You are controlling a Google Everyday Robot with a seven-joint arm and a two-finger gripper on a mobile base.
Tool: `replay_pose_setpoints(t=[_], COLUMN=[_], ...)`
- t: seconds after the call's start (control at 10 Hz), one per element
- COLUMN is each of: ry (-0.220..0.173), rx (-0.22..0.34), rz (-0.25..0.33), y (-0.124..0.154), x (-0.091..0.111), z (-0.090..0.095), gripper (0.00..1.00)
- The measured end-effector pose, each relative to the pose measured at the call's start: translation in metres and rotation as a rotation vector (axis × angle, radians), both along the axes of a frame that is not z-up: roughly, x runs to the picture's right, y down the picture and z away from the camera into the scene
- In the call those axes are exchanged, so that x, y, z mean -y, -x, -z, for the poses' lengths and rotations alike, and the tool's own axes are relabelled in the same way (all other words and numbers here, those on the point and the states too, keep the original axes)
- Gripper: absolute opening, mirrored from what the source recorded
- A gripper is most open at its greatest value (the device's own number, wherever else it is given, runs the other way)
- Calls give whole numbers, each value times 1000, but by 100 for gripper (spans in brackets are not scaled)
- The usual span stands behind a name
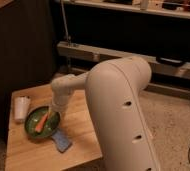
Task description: Pick up the ceramic bowl
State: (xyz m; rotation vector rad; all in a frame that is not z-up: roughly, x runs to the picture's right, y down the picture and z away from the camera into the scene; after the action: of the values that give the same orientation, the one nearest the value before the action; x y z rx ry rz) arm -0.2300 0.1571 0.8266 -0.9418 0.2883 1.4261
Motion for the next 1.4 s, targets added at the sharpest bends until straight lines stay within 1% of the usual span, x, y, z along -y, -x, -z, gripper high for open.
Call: replay_pose_setpoints(t=[0.1, 0.2, 0.4, 0.5, 0.6, 0.7, 0.8, 1.0, 1.1, 1.2, 1.3, 1.4], ry=[28, 48, 77, 100, 117, 130, 143, 148, 152, 160, 155, 136], rx=[5, 5, -4, -14, -26, -36, -53, -83, -102, -102, -92, -78], rz=[4, 0, -2, -7, -9, -11, -4, -1, -31, -78, -119, -155], y=[9, 13, 13, 14, 12, 11, 10, 10, 6, -1, -7, -14], x=[-10, -15, -21, -26, -29, -32, -34, -34, -29, -21, -11, 4], z=[0, -1, -4, -6, -8, -10, -10, -9, -5, 1, 7, 19], gripper=[55, 55, 55, 55, 50, 42, 28, 11, 2, 0, 0, 0])
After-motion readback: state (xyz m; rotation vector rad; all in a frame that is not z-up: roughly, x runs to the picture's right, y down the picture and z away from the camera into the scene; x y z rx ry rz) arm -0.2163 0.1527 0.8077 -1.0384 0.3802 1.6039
